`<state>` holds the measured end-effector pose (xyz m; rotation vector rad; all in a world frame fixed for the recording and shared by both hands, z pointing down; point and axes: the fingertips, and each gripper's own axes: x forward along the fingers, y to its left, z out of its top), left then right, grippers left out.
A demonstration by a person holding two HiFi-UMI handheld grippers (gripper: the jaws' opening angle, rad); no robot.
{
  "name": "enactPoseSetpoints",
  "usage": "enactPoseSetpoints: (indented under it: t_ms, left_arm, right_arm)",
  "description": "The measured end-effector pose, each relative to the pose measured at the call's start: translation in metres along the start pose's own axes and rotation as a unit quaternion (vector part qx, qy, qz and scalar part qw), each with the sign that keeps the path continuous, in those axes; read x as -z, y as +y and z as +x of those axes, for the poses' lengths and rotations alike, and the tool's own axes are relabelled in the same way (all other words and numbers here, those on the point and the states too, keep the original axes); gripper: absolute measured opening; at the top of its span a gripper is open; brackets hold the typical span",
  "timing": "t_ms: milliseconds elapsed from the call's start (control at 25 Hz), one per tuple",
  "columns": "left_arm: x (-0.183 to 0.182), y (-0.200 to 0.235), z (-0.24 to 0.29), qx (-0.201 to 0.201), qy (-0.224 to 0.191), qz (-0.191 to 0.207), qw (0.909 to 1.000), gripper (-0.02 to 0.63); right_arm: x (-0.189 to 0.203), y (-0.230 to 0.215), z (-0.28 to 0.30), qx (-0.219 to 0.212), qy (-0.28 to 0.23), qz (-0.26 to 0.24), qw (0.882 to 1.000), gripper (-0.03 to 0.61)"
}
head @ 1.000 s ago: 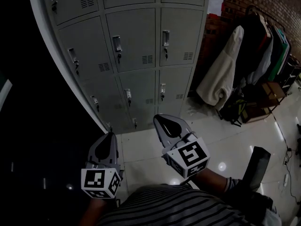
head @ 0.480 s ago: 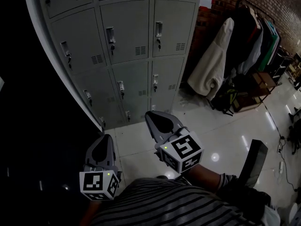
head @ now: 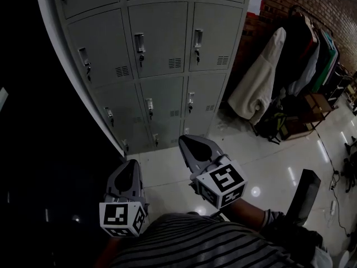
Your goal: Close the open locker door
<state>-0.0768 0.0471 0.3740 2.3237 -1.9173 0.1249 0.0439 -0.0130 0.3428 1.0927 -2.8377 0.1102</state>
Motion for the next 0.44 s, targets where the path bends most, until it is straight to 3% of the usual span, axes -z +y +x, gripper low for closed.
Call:
enactPoseSetpoints:
  t_ms: [440]
  left_arm:
    - [0.014, -0.002, 0.019, 0.000, 0.019, -0.007, 0.9998, 0.005]
  right_arm:
    - [0.016, -0.016, 0.010, -0.003, 0.017, 0.017, 1.000, 0.000]
